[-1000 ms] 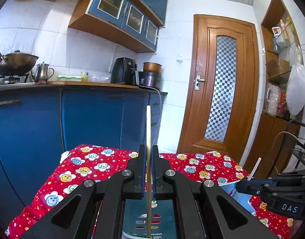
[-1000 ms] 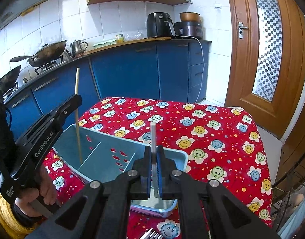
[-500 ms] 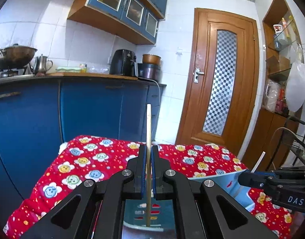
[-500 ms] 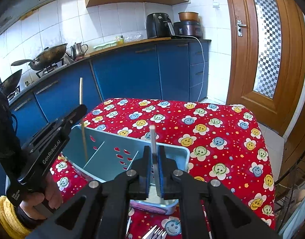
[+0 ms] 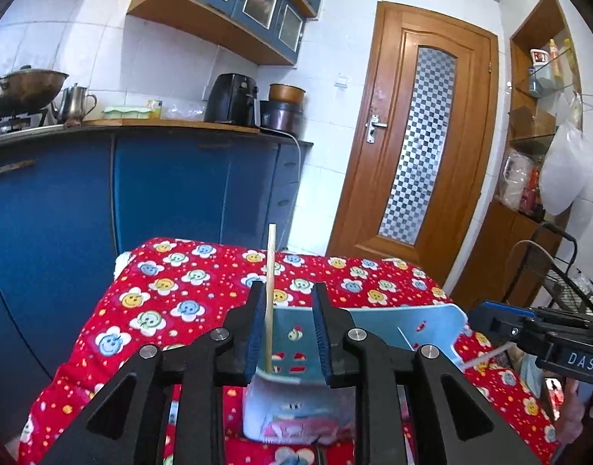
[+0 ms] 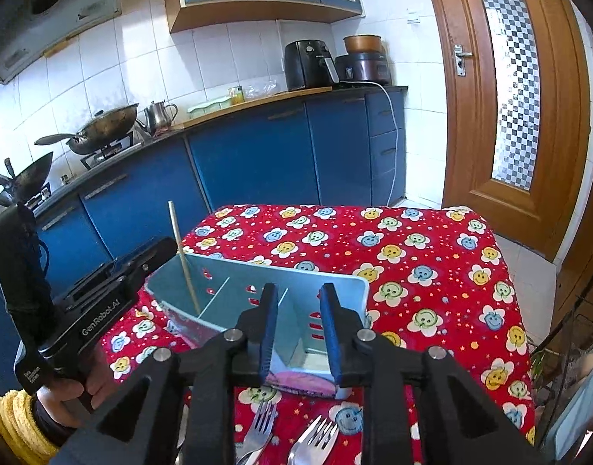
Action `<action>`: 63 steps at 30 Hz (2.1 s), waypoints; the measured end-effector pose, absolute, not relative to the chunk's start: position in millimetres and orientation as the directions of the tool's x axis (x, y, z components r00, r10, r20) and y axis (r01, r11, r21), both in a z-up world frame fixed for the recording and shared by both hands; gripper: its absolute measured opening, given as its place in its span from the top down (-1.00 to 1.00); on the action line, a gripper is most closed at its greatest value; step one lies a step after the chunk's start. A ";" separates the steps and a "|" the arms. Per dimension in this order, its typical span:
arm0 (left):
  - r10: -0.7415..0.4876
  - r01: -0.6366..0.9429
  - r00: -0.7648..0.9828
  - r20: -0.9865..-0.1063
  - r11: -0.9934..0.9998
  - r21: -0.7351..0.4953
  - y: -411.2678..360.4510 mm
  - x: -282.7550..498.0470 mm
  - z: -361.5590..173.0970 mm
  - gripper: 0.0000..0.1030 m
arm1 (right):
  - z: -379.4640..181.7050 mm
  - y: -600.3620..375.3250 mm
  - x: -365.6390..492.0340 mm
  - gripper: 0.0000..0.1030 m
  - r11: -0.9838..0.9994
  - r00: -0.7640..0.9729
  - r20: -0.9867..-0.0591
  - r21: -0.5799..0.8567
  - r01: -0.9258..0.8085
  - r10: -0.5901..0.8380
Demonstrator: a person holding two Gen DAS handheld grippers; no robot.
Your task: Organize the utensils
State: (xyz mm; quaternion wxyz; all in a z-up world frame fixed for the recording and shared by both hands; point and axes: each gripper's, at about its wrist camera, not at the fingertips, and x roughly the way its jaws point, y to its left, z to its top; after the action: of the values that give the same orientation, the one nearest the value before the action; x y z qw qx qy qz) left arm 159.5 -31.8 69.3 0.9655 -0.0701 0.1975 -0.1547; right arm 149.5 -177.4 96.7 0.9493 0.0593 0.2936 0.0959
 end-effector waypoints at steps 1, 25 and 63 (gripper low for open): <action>-0.328 0.273 0.871 -0.366 0.942 -0.194 -30.5 156.4 71.2 0.51 | 98.3 -177.8 145.6 0.49 0.975 0.812 -0.543 0.169 -0.146 0.216; -0.348 0.322 0.691 -0.634 0.933 -0.160 -23.7 90.8 51.6 0.49 | 65.0 -185.6 77.8 0.32 0.965 0.721 -0.652 0.249 -0.086 0.232; -0.355 0.348 0.516 -0.780 0.919 -0.187 -52.3 88.2 -9.1 0.82 | 8.4 -191.0 66.5 0.28 0.958 0.611 -0.753 0.283 -0.038 0.246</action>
State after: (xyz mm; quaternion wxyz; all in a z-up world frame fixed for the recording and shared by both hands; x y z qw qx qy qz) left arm 88.2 -52.3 -9.1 0.8707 -0.0037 0.4485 -0.2017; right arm 66.5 -191.0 8.4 0.8893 0.1202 0.4340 0.0798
